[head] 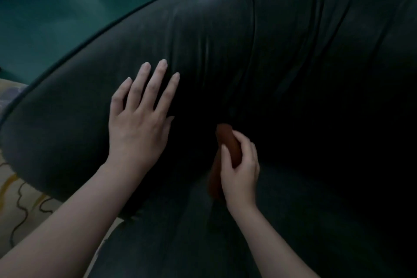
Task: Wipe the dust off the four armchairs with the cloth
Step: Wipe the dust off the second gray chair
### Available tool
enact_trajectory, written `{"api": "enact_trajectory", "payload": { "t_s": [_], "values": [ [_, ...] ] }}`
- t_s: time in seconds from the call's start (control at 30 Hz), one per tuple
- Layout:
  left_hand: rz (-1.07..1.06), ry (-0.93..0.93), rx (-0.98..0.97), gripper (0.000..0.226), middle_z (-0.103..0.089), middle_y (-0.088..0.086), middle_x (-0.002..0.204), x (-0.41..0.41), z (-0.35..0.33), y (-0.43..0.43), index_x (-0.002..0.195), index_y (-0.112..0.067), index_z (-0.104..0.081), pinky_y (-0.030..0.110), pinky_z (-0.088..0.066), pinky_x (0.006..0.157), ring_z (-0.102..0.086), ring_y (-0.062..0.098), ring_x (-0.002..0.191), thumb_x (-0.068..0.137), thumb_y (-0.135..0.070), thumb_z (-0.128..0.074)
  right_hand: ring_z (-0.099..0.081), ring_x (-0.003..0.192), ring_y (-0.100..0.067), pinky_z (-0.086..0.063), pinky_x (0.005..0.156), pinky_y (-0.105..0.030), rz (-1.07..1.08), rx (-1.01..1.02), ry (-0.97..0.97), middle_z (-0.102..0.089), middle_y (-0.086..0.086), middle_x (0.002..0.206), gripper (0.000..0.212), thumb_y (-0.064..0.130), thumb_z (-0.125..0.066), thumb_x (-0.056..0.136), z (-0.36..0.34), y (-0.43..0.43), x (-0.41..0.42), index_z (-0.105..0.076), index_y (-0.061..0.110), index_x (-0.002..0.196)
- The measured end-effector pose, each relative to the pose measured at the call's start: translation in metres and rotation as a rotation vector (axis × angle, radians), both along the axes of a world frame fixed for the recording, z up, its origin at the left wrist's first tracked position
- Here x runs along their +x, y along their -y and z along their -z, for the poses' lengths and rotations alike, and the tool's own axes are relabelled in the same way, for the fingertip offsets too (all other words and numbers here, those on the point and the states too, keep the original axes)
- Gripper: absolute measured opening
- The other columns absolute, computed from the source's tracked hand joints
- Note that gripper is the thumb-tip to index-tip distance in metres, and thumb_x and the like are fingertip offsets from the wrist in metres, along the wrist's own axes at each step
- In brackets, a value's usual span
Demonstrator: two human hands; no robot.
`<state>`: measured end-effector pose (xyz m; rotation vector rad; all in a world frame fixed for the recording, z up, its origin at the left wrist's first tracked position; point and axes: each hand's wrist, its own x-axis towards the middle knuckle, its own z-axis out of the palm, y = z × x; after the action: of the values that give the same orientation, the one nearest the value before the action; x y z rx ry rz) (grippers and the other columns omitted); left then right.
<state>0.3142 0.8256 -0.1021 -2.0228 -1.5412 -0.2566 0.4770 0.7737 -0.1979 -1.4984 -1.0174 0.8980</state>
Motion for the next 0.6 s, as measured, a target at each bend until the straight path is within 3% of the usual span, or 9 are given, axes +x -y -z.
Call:
{"api": "enact_trajectory", "payload": {
  "t_s": [0.13,0.27,0.37,0.5,0.6],
  "values": [
    [0.028,-0.017,0.059,0.074,-0.026,0.009,0.161,-0.003,0.005,-0.002,0.152,-0.015,-0.034,0.037,-0.009,0.111,-0.021,0.028,0.144,0.087,-0.021,-0.069,-0.051,0.114,0.0,-0.037,0.096,-0.007,0.163,0.201,-0.051,-0.052,0.002,0.126,0.035,0.013,-0.057,0.098,-0.007,-0.045,-0.023,-0.054,0.016,0.132],
    [0.048,-0.027,0.083,0.075,-0.026,0.009,0.161,-0.004,0.008,-0.004,0.153,-0.014,-0.032,0.04,-0.013,0.11,-0.02,0.029,0.144,0.087,-0.019,-0.067,-0.051,0.118,-0.008,-0.042,0.098,-0.014,0.273,0.292,-0.026,-0.054,-0.006,0.129,0.036,0.01,-0.058,0.097,0.002,-0.077,-0.05,-0.053,0.011,0.133],
    [0.052,-0.028,0.075,0.077,-0.024,0.009,0.162,-0.005,0.008,-0.005,0.153,-0.014,-0.03,0.043,-0.015,0.108,-0.019,0.029,0.144,0.087,-0.02,-0.068,-0.042,0.119,0.002,-0.035,0.096,-0.009,0.196,0.21,-0.013,-0.047,-0.001,0.138,0.042,0.007,-0.056,0.097,0.016,-0.084,-0.069,-0.049,0.018,0.137],
    [0.045,-0.033,0.075,0.077,-0.023,0.008,0.162,-0.006,0.008,-0.005,0.154,-0.015,-0.029,0.042,-0.015,0.108,-0.02,0.029,0.145,0.087,-0.022,-0.068,-0.047,0.122,-0.01,-0.025,0.092,0.0,0.151,0.057,0.031,-0.049,-0.003,0.139,0.04,0.01,-0.053,0.098,0.035,-0.086,-0.08,-0.05,0.015,0.138],
    [0.045,-0.032,0.073,0.075,-0.024,0.007,0.162,-0.005,0.008,-0.004,0.154,-0.015,-0.029,0.041,-0.015,0.109,-0.02,0.029,0.145,0.088,-0.023,-0.066,-0.054,0.123,-0.023,-0.039,0.101,-0.019,-0.086,-0.23,-0.048,-0.056,-0.008,0.134,0.038,0.016,-0.052,0.1,0.049,-0.081,-0.07,-0.049,0.017,0.139]
  ]
}}
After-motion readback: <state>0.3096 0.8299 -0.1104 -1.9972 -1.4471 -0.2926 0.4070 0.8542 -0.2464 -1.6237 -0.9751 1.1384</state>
